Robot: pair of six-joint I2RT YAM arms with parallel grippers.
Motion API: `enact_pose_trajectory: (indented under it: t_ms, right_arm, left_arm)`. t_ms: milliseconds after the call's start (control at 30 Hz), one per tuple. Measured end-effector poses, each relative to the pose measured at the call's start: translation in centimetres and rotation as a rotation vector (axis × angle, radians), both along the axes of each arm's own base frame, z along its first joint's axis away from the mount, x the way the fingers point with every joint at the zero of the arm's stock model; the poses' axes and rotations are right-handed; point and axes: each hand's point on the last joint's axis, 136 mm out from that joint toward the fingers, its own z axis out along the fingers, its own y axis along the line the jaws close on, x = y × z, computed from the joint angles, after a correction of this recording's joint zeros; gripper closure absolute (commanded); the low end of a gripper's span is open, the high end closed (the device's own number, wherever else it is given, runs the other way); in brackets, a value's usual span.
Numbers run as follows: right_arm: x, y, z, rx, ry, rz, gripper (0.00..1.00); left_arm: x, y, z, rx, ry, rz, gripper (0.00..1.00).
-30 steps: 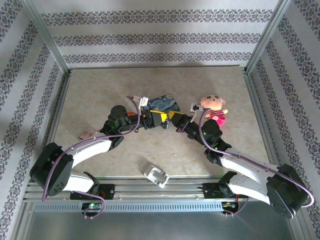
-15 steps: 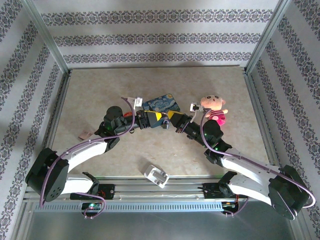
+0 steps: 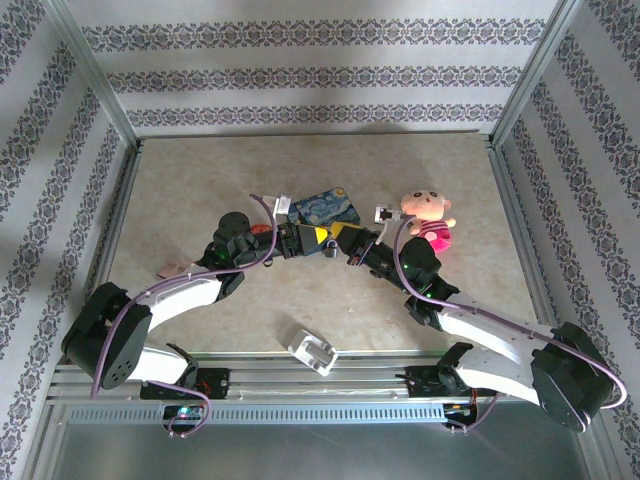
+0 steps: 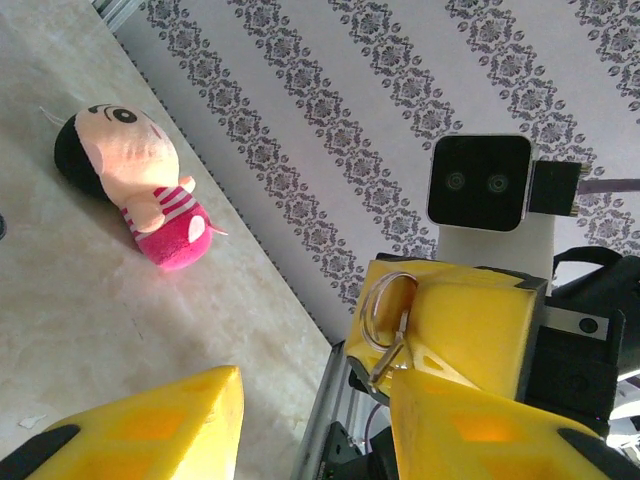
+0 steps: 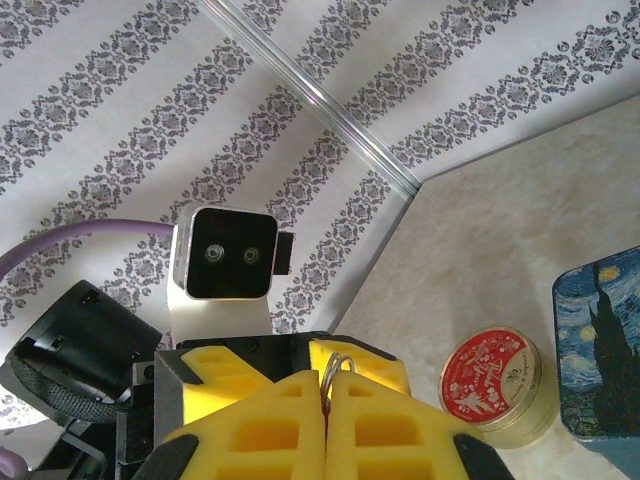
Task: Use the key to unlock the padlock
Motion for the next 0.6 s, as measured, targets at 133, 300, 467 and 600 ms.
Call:
enact_pose_trajectory:
  t_ms: [133, 300, 467, 600]
  right_arm:
    - [0.2, 0.0, -0.3, -0.003, 0.008, -0.005, 1.0]
    - [0.3, 0.1, -0.8, -0.012, 0.019, -0.006, 1.0]
    - [0.4, 0.2, -0.9, -0.012, 0.024, -0.006, 1.0]
    - [0.4, 0.2, -0.9, -0.006, 0.031, -0.006, 1.0]
  left_arm:
    - [-0.1, 0.1, 0.4, -0.005, -0.012, 0.0, 0.55]
    - [-0.3, 0.2, 1.1, -0.014, -0.03, 0.004, 0.59]
    - [-0.2, 0.2, 1.4, -0.019, -0.034, 0.003, 0.69]
    - [-0.1, 0.1, 1.4, -0.019, -0.031, 0.004, 0.75]
